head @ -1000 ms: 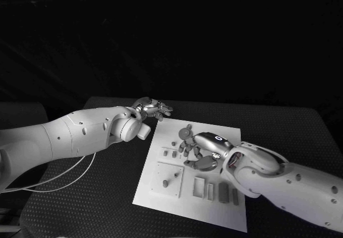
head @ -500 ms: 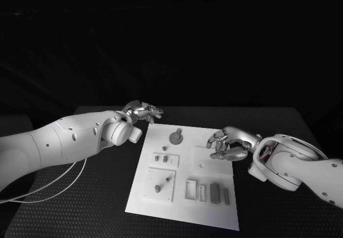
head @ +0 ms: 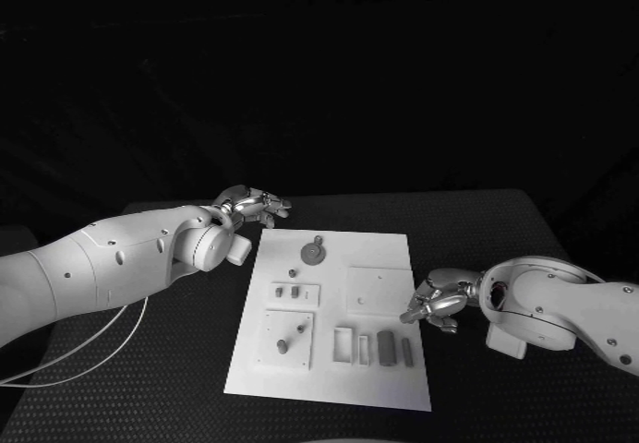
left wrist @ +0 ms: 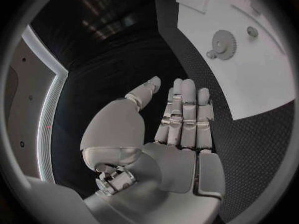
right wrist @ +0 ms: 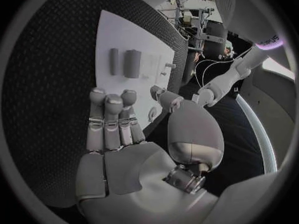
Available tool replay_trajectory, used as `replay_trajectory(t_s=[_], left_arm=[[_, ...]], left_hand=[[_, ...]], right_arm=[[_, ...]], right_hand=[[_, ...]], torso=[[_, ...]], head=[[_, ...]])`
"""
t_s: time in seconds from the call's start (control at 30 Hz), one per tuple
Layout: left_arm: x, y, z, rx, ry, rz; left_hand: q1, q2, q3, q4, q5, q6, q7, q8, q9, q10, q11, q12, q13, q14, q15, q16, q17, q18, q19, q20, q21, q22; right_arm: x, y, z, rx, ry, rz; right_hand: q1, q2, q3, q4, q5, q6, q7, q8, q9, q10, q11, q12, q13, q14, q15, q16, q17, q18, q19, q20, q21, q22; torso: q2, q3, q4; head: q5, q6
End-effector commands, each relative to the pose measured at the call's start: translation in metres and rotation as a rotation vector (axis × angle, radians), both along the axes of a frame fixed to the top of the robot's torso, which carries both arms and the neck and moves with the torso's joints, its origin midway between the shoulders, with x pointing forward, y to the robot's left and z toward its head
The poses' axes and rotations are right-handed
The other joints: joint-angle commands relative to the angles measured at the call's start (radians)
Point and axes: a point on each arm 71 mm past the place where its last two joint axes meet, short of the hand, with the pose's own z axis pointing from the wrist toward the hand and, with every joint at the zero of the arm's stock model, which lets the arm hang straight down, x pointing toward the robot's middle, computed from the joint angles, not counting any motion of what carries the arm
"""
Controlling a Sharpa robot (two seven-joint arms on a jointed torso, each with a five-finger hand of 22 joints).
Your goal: Assemble the parts on the task board
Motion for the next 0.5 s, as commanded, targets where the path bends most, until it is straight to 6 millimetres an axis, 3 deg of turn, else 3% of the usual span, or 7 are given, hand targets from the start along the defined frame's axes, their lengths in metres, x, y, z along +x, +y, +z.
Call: replay_trajectory(t_s=[0.03, 0.23, 0.5], left_arm=[[-0.001, -0.003, 0.0, -0.015, -0.001, -0.02], [-0.002, -0.003, 0.0, -0.016, 0.0, -0.022], [-0.003, -0.005, 0.0, -0.018, 0.001, -0.027]], left_hand=[[-0.008, 0.001, -0.003, 0.005, 0.0, -0.006, -0.001, 0.005, -0.001, 0.0, 0.003, 0.0, 0.001, 0.004, 0.001, -0.004, 0.002, -0.006, 0.006, -0.044, -0.005, 0.002], [-0.008, 0.001, -0.004, 0.005, 0.001, -0.006, -0.001, 0.005, -0.001, 0.0, 0.003, 0.0, 0.002, 0.004, 0.001, -0.004, 0.002, -0.006, 0.006, -0.044, -0.005, 0.002], [-0.009, 0.001, -0.004, 0.005, 0.001, -0.006, -0.001, 0.005, -0.002, 0.0, 0.003, 0.0, 0.002, 0.004, 0.001, -0.004, 0.002, -0.006, 0.006, -0.044, -0.005, 0.002]], right_arm=[[-0.015, 0.0, -0.009, -0.052, 0.154, -0.013], [-0.025, 0.007, -0.015, -0.089, 0.165, 0.03], [-0.022, 0.015, -0.019, -0.101, 0.095, 0.0]], right_hand=[[-0.025, -0.005, 0.0, 0.013, 0.0, 0.007, -0.011, -0.007, 0.009, 0.02, -0.023, 0.117, 0.076, 0.041, -0.02, 0.063, 0.045, 0.021, 0.046, -0.027, 0.056, 0.024], [-0.052, 0.004, 0.007, 0.027, -0.002, 0.025, -0.018, -0.007, 0.021, 0.014, -0.032, 0.176, 0.123, 0.05, -0.027, 0.087, 0.071, 0.021, 0.058, -0.052, 0.095, 0.021], [-0.059, -0.001, 0.008, 0.027, -0.002, 0.022, -0.017, -0.016, 0.019, 0.013, -0.031, 0.184, 0.13, 0.053, -0.026, 0.089, 0.076, 0.021, 0.059, -0.057, 0.104, 0.02]], torso=[[-0.01, -0.0075, 0.0103], [-0.008, -0.0083, 0.0051], [-0.006, -0.01, 0.0078]], head=[[-0.02, -0.013], [-0.027, -0.021], [-0.036, -0.022]])
